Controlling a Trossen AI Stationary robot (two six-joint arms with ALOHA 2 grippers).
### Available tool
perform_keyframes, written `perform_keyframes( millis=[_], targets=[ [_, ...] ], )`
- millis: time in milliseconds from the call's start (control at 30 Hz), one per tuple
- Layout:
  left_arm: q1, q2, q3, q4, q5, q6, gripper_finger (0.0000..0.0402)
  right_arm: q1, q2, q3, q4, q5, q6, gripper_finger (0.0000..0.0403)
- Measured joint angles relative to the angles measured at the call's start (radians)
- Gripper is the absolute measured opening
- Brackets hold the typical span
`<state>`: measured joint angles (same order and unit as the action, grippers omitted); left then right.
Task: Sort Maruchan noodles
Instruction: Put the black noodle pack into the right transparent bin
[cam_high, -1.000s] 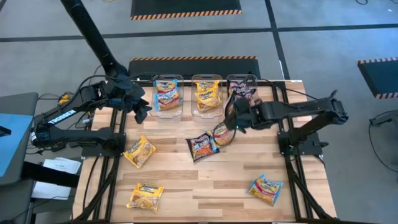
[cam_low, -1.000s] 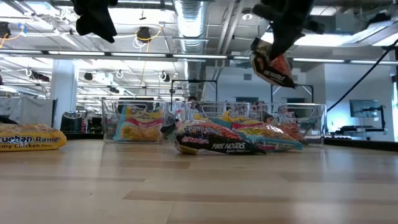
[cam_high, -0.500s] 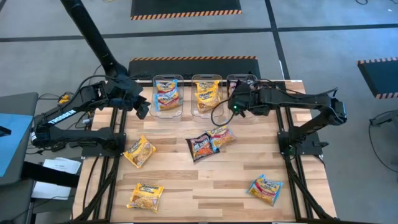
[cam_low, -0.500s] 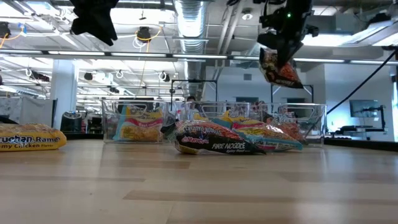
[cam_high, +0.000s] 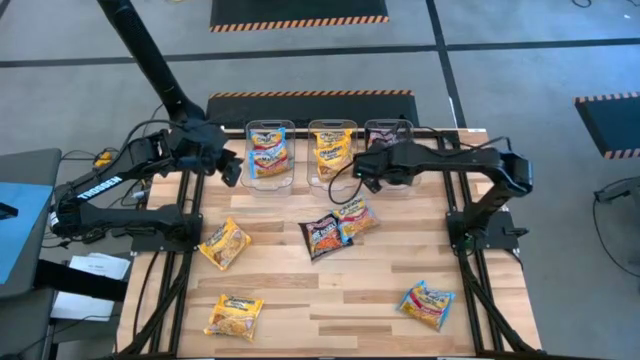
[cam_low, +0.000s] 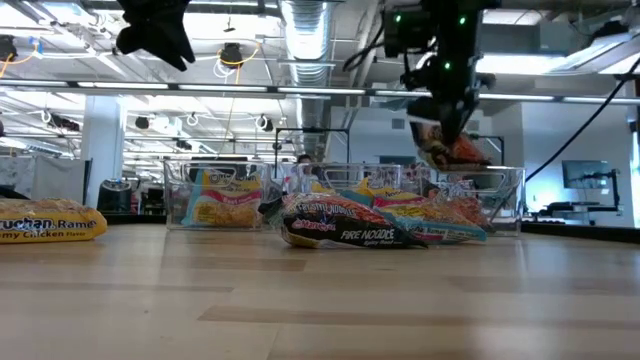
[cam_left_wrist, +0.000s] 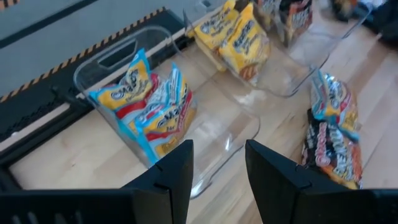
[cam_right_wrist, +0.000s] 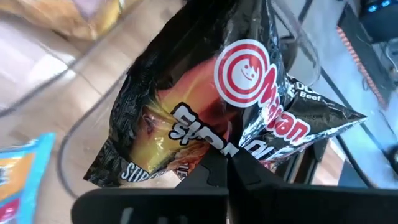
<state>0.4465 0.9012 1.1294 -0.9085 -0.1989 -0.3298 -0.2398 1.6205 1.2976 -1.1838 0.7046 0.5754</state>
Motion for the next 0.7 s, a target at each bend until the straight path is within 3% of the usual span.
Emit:
perform_keyframes(
  millis=[500, 700],
  targets=[
    [0.000, 0.000, 0.000, 0.054, -0.035, 0.000, 0.0132, -0.093, 0.123, -0.001, -0.017, -0.124, -0.004, 0.0008],
    [0.000, 0.001, 0.000, 0.055, -0.053, 0.000, 0.0132, -0.132, 0.120, -0.001, -0.009, -0.183, -0.024, 0.0032]
  ],
)
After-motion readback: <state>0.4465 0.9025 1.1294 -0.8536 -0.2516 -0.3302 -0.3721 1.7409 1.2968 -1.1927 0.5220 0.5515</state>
